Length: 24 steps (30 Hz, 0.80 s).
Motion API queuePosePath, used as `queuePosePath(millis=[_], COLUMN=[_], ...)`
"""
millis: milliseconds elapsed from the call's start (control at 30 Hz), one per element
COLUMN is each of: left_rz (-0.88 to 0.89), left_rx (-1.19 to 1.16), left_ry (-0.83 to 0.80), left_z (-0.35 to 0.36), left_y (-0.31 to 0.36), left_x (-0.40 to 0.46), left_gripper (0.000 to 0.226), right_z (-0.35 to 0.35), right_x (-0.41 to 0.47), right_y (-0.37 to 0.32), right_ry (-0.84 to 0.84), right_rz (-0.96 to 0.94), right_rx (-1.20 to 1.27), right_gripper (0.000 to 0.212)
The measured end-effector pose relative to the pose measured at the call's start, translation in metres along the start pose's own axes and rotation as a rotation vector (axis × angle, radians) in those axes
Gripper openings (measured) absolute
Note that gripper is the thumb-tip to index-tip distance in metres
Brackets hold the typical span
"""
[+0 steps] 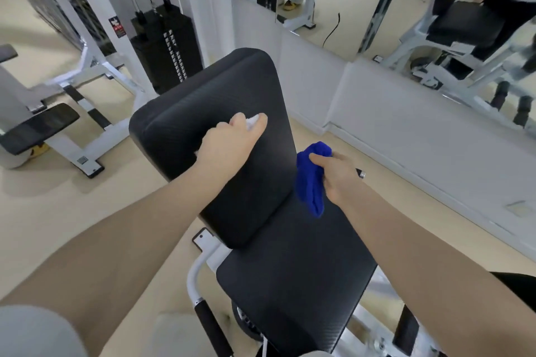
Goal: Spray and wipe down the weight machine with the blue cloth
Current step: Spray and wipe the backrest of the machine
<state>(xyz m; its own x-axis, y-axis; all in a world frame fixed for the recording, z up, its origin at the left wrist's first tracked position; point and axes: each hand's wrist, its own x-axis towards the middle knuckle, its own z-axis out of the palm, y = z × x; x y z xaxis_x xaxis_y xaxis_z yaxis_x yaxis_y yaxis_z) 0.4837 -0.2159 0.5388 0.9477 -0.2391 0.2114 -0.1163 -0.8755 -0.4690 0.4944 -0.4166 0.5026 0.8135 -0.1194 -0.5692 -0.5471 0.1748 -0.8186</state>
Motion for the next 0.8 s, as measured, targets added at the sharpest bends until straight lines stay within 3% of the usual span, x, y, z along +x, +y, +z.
queuePosePath(millis=[133,267,433,600,700,800], left_rz=[0.025,-0.079,0.015,-0.086,-0.115,-0.098], left_rx=[-0.077,-0.262,-0.121,0.087,0.048,-0.065], left_ry=[-0.031,-0.261,-0.122,-0.013,0.001,0.011], left_z=[-0.015,-0.016,-0.007,0.006,0.006,-0.001], left_y=[0.001,0.009,0.001,-0.039,-0.047,-0.046], left_x=[0.042,0.058,0.022,-0.034,-0.046,-0.048], left_gripper=[0.060,0.045,0.057,0.052,0.045,0.063], right_z=[0.014,0.025,0.032,0.038,0.050,0.074], right_x=[0.000,0.004,0.007,0.004,0.005,0.006], right_y=[-0.006,-0.007,-0.002,0.018,0.030,0.023], right_ry=[0.119,0.131,0.050,-0.009,-0.046,0.002], right_rz=[-0.288,-0.492,-0.495,-0.461,-0.372,-0.345], right_rx=[-0.290,-0.367,-0.446,-0.467,-0.447,-0.438], right_gripper=[0.015,0.027,0.032,0.025,0.027,0.028])
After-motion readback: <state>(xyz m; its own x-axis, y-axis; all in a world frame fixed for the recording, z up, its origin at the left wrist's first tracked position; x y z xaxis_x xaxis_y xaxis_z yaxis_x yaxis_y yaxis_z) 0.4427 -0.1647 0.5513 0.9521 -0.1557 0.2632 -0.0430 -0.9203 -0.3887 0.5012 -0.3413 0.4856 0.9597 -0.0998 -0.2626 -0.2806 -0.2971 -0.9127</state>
